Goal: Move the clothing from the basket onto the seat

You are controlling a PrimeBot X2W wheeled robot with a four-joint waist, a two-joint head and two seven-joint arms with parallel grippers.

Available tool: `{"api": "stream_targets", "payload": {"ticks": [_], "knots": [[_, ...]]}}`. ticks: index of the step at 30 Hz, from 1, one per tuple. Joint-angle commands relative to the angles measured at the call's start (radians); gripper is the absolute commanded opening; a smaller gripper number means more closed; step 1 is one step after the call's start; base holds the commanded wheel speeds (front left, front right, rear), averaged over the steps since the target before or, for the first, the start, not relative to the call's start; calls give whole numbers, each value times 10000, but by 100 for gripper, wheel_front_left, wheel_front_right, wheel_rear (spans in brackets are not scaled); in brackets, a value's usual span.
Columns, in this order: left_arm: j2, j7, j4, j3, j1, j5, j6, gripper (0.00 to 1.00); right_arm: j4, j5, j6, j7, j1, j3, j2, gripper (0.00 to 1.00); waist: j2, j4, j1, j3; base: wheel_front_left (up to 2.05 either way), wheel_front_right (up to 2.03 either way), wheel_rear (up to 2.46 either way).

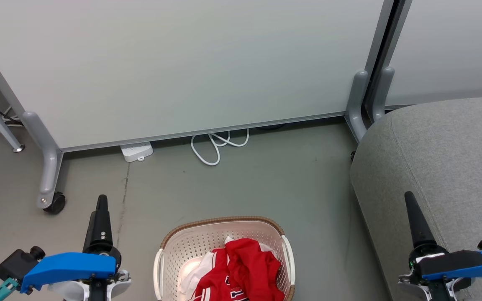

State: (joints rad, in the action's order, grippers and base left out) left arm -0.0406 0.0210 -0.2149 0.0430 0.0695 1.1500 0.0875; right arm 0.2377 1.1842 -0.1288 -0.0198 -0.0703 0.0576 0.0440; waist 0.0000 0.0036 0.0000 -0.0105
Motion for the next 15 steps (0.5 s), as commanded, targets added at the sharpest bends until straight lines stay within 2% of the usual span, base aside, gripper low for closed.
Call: {"api": "stream_targets", "payload": {"ticks": [1, 15], "knots": [[-86, 87, 201, -82, 322, -285, -47, 100, -200, -332, -10, -94, -277, -48, 56, 100, 0, 1, 0, -1, 0, 0, 0], [-96, 579, 291, -625, 337, -3077, -367, 100, -243, -2916, -14, -586, -275, -474, 63, 100, 0, 29, 0, -20, 0, 0, 0]]}}
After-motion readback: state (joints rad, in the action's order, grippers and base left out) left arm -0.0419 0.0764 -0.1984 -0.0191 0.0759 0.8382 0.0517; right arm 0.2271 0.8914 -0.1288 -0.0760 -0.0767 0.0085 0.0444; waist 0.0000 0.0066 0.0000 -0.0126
